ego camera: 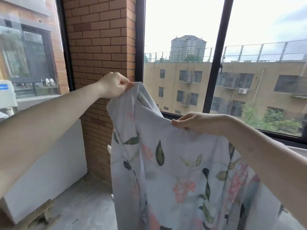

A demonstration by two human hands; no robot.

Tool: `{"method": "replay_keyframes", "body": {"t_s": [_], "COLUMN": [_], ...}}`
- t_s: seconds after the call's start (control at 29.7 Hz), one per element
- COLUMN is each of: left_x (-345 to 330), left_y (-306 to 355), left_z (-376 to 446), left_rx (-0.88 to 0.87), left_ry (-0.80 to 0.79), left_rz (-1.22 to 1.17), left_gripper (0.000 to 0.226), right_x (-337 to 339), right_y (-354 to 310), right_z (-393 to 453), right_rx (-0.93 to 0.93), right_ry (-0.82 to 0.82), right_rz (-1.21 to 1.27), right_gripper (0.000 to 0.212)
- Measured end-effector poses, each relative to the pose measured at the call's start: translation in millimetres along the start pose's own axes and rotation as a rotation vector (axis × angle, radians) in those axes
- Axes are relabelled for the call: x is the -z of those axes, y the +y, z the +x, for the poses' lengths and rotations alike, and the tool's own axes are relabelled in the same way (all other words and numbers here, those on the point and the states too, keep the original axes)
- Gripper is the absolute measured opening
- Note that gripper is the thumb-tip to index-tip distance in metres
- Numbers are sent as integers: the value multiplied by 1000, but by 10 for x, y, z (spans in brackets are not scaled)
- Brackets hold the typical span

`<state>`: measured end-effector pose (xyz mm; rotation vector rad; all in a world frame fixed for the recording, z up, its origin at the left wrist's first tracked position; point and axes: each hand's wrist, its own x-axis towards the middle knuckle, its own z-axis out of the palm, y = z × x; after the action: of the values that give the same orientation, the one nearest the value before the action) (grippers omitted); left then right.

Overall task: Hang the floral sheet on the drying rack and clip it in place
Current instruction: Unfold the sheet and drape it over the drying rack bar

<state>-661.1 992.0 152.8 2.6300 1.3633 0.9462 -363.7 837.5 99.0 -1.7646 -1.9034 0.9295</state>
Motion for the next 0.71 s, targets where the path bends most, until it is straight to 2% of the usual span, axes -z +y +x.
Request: {"method": "replay_keyframes", "body": {"t_s": [0.1,0.24,0.34,0.4,0.47,0.54,0.57,0.64,0.67,0.71], "left_x": [162,77,-278,-544,-776,-922,-956,-947,-903,-842], "left_y": [77,251,263,260,305,461,558,814,954,1083], "left_z": [341,731,864,808,703,640,624,542,446,331], "left_rx": [31,20,84,173,226,212,167,50,-4,-38], "left_ry": [138,135,133,-24,-356,-641,-682,-592,-541,-522], "left_rz": [150,394,410,445,486,407,302,47,-76,-204], "left_gripper": [31,28,27,25,25,32,32,26,26,29], "right_x": [25,31,28,24,18,34,44,63,71,82], "right_y": [16,48,26,11,10,35,51,103,114,126], "right_z": [-5,55,47,25,20,27,41,71,78,85], "right_rx": [-40,-100,-145,-170,-183,-203,-215,-238,-243,-249], "right_ry": [-9,11,43,42,29,46,52,63,68,80], "right_rz": [124,214,177,109,62,57,58,57,53,55], "right_gripper": [49,41,43,44,47,46,42,26,25,33]}}
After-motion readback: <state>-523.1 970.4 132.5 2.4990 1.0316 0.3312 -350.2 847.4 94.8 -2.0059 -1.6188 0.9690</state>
